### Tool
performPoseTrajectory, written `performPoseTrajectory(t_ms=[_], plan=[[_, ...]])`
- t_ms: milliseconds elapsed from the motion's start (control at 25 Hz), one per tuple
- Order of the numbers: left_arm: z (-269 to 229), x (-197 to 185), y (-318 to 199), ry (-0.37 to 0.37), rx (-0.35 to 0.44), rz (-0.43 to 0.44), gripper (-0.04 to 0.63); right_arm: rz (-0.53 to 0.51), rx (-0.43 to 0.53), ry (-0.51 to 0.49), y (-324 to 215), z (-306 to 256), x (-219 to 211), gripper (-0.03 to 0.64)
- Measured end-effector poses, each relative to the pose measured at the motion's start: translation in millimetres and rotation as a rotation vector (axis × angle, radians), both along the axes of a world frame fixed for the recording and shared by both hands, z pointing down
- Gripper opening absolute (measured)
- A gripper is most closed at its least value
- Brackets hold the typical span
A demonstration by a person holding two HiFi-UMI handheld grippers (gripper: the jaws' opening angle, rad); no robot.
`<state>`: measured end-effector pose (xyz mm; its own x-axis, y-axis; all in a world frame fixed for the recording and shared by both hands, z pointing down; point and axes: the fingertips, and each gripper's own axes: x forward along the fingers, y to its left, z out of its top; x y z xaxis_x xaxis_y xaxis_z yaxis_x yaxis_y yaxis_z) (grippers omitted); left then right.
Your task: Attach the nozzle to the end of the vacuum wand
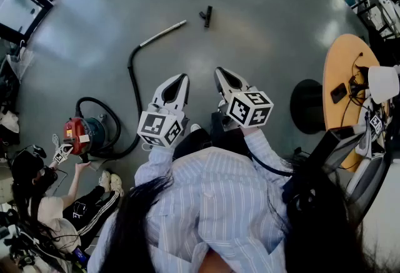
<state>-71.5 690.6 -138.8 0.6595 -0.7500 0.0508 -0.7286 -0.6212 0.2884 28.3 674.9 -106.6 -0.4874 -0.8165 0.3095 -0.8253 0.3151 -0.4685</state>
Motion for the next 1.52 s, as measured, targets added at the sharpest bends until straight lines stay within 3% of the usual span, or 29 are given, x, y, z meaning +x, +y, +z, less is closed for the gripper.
performPoseTrajectory(t_ms=[600, 1080, 1520], plan=[[1, 14, 0, -0.007, -0.006, -0.008, 0.005, -0.013, 0.016, 0.026, -3, 0, 14, 0.008], [13, 38, -27, -0.006, -0.05, -0.033, 0.005, -0.053, -0.045, 0.041, -28, 15, 36, 0.008], [10, 104, -95, -0.002, -0.049, -0.017, 0.005, -0.058, -0.058, 0.031, -92, 14, 99, 0.008]])
